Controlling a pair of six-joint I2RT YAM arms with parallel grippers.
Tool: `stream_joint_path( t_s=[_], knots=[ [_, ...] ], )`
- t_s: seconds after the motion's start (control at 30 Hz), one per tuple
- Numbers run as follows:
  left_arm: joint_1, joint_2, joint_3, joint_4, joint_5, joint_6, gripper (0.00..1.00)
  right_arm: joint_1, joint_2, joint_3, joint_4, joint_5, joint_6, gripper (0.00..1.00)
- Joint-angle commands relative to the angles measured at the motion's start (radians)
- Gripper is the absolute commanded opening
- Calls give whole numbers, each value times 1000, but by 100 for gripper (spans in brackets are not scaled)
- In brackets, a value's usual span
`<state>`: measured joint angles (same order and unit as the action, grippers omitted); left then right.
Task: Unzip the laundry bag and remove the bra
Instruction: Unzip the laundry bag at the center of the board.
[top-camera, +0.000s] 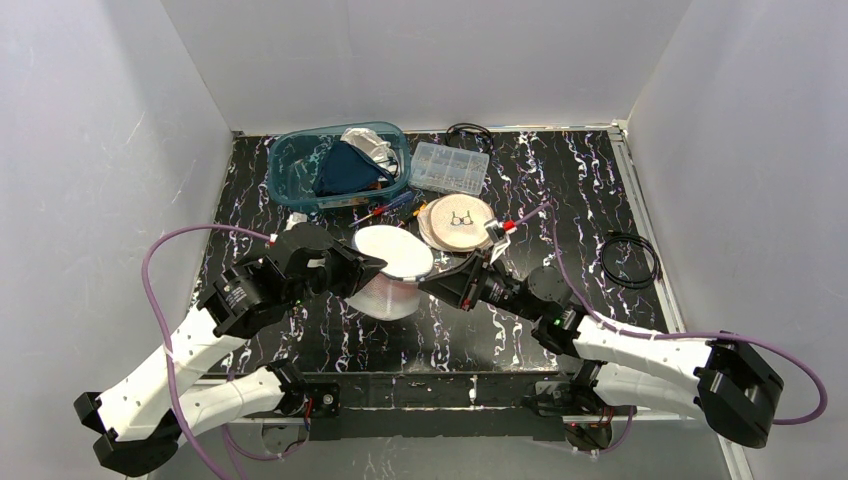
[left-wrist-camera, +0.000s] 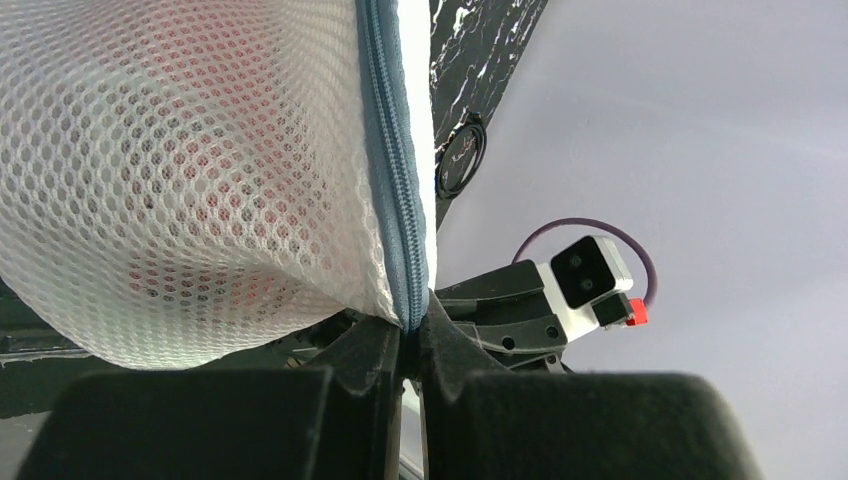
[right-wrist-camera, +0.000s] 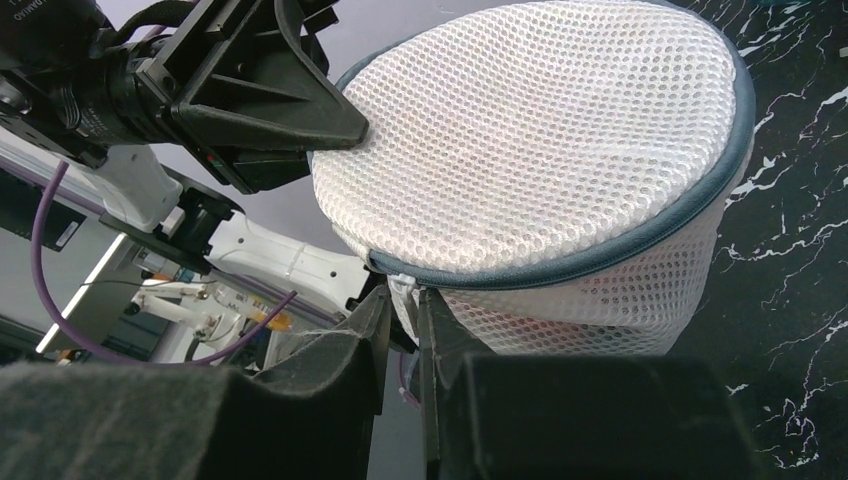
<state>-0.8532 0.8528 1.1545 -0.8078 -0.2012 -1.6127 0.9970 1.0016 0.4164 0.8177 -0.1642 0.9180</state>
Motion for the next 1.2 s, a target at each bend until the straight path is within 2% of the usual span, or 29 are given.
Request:
stream_joint_path(
  t_s=[0.0, 0.3, 0.37, 0.5, 0.63, 0.8, 0.93, 1.07, 1.17],
  knots=[
    [-2, -19, 22, 17, -20, -4, 0, 6, -28, -12, 54, 4, -5, 22],
    [-1, -24, 1, 32, -1, 2, 0, 5, -80, -27, -33, 32, -36, 2],
    [-1, -25, -5, 37, 3, 5, 0, 6, -95, -23, -79, 42, -48, 1],
    [-2, -29, -19, 52, 19, 25, 0, 6, -132, 3, -254, 94, -95, 1],
    [-2, -35, -58, 107, 58, 69, 0, 6, -176, 43, -545, 245, -153, 1],
    [-2, -29, -158, 246, 178, 254, 0, 6, -217, 89, -807, 386, -296, 1],
    [3, -1, -285, 412, 316, 498, 0, 5, -274, 108, -1001, 438, -429, 1],
    [45, 91, -379, 594, 488, 674, 0, 6, -352, 106, -1130, 385, -473, 1],
    [86, 191, -393, 762, 625, 760, 0, 5, -406, 75, -1130, 266, -454, 1]
  ],
)
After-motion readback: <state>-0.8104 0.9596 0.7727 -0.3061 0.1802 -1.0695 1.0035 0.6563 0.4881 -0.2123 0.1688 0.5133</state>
